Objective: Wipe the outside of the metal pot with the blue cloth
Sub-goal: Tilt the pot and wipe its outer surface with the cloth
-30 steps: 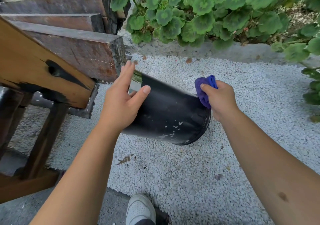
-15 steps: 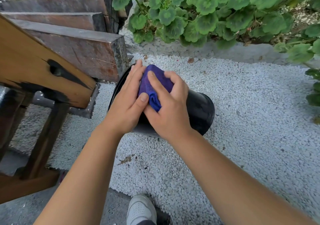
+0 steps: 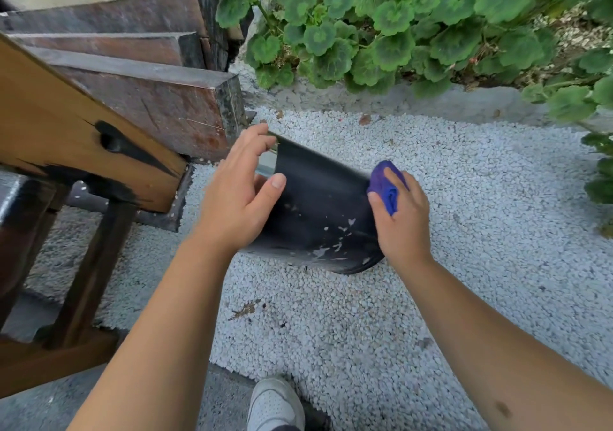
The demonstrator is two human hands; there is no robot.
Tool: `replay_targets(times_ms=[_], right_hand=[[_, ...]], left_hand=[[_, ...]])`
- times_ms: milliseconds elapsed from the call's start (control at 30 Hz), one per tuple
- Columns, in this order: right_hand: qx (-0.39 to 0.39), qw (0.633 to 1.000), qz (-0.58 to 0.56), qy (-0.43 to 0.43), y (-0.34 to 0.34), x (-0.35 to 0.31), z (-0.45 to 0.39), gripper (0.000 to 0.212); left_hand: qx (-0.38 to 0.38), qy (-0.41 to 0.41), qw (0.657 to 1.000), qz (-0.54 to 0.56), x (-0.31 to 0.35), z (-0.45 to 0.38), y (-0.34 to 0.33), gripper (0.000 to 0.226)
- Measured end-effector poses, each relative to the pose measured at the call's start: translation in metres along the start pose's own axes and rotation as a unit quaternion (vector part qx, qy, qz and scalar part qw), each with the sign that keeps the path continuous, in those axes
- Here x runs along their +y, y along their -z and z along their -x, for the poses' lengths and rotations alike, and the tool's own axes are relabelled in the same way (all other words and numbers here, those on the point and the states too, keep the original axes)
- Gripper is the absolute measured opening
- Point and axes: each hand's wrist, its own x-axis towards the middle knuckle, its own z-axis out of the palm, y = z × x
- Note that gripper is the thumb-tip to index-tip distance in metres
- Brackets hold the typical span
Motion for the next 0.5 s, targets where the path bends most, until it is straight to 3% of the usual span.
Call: replay_targets(times_ms=[100, 233, 367, 500], right_hand=[[0.013, 0.996, -0.054, -0.074, 0.004, 0.007, -0.003, 0.048], [0.050, 0.978, -0.132, -0.155, 0.009, 0.012, -0.007, 0.020], [0.082, 0.953, -0.207, -0.207, 0.009, 0.018, -0.002, 0.018], [0.082, 0.924, -0.272, -0.258, 0.011, 0.019, -0.003, 0.023]], left_hand=[[-0.020, 0.016, 0.999, 0.023, 0.006, -0.005, -0.005, 0.050], [-0.003, -0.005, 0.999, 0.034, 0.010, -0.004, -0.014, 0.057], [0.039, -0.057, 0.998, -0.003, 0.008, 0.007, -0.018, 0.058], [-0.038, -0.049, 0.996, 0.069, -0.011, 0.031, -0.011, 0.064]])
